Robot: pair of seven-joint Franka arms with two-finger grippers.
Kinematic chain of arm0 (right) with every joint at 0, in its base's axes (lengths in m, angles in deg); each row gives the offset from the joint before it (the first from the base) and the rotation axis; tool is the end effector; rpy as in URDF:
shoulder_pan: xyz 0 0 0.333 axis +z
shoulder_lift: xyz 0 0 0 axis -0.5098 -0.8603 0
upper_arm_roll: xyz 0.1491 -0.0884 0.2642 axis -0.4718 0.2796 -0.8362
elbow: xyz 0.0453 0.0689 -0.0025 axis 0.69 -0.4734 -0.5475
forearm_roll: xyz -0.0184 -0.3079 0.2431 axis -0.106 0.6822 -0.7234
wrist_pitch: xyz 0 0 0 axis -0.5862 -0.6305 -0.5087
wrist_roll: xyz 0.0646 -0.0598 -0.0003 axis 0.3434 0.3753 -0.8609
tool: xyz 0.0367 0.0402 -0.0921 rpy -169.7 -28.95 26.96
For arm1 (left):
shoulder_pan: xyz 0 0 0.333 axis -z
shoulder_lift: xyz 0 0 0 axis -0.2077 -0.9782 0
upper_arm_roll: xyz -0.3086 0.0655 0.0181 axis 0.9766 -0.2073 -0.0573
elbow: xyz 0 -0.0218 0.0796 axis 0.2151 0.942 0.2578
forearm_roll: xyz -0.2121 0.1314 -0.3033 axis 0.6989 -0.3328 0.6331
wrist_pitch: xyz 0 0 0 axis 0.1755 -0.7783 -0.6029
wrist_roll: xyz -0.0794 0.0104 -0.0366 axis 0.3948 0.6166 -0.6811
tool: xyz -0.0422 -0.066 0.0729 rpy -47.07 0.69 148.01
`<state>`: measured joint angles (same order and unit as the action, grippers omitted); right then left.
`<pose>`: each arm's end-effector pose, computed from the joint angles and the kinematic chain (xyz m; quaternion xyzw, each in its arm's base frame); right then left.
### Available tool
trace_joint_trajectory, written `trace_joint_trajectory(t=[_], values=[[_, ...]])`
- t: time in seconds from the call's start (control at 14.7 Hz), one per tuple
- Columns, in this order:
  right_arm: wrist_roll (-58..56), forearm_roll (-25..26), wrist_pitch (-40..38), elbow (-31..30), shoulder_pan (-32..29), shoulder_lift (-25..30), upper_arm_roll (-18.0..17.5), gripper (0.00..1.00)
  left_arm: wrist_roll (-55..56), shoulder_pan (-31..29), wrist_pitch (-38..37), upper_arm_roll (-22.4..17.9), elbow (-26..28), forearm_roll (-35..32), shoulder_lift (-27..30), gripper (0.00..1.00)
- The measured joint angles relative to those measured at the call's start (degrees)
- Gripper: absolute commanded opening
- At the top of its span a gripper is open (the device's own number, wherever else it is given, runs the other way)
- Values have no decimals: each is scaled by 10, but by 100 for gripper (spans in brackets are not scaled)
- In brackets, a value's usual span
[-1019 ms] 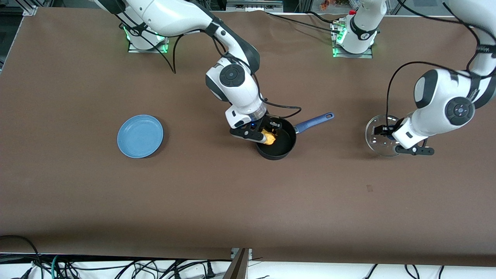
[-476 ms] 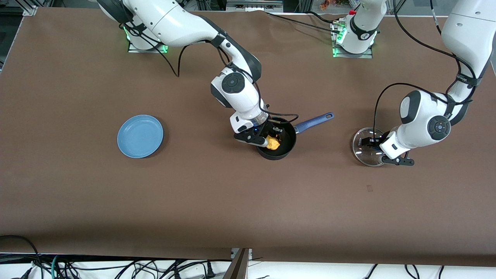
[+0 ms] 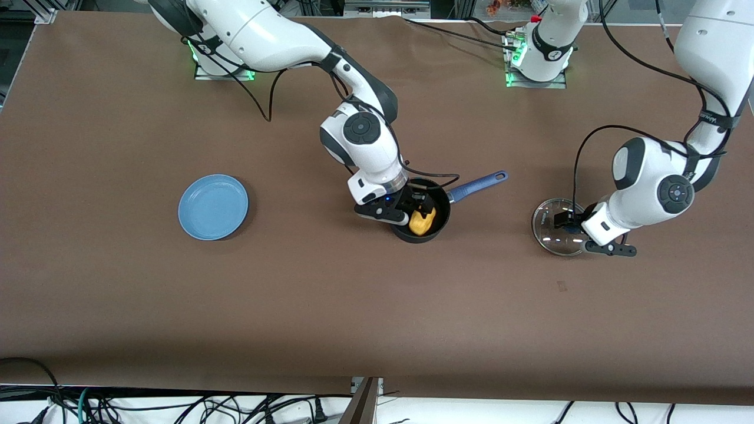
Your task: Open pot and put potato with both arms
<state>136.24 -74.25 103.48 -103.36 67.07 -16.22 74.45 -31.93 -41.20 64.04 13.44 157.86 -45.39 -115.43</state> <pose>0.5512 0.5527 0.2813 -0.9782 0.1458 -0.0503 0.1394 0.6007 0.0207 0.2308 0.9975 -0.0434 -0.0441 0.0328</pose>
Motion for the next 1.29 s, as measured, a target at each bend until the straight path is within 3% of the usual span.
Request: trace_joint_trajectory(t=[0.2,0.34,0.54,0.68,0.88,1.29], values=[[-90,0,-146,56,-22,19,0,100,0,0,-55,16,-34,0,36,100],[-176,0,-228,71,-47,43,2,100,0,-1,-141,35,-80,0,58,100],[-310,0,-333,75,-95,87,5,100,0,-1,-323,79,-195,0,81,100],[-395,1,-388,76,-136,118,6,100,0,-1,-406,102,-265,0,90,100],[-502,1,-456,76,-203,157,8,100,0,-1,-451,115,-312,0,104,100],[-610,2,-569,76,-303,209,17,100,0,9,-484,142,-316,0,159,100]])
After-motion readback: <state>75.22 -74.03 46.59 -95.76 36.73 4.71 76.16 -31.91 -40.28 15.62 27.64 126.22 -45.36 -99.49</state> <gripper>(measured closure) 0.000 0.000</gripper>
